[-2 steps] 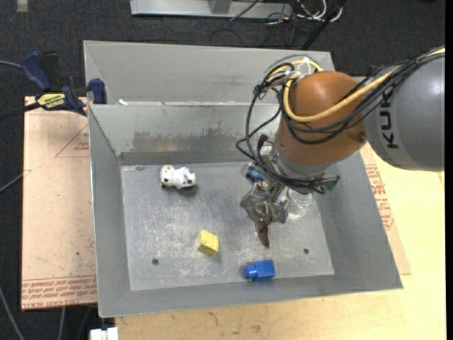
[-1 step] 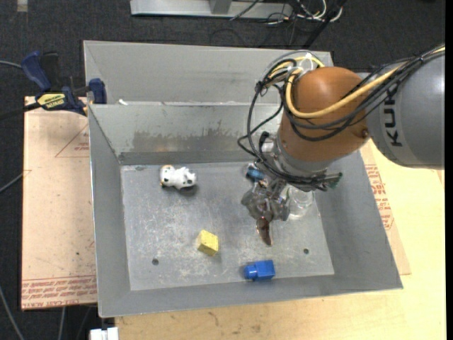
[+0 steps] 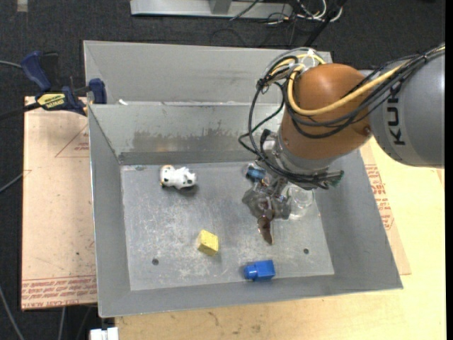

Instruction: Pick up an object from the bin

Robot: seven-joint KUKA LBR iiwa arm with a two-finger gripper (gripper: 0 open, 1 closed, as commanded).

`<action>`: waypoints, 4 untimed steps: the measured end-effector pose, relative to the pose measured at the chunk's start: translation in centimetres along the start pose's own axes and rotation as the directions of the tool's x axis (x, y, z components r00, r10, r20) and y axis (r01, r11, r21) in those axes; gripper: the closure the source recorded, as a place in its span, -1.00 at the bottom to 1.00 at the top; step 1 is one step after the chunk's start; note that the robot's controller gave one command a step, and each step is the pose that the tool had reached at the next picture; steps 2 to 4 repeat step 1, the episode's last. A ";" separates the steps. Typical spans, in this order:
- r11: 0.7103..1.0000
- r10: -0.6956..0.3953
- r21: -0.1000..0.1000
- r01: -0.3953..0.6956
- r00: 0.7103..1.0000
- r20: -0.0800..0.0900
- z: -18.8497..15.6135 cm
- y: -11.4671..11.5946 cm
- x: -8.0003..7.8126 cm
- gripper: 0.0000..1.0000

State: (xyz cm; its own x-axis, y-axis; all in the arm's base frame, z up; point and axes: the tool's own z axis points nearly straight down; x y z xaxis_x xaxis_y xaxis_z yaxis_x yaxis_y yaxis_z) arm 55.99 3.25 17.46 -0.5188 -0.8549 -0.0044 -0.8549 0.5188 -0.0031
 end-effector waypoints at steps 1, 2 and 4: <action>1.000 0.001 0.000 -0.001 1.000 0.000 -0.4 0.0 -0.1 1.00; 1.000 0.001 0.000 -0.001 1.000 0.000 -0.4 0.0 -0.1 1.00; 1.000 0.001 0.000 -0.001 1.000 0.000 -0.4 0.0 -0.1 1.00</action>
Offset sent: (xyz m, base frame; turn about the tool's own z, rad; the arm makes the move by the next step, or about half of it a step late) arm 0.0001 0.0002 0.0160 0.0000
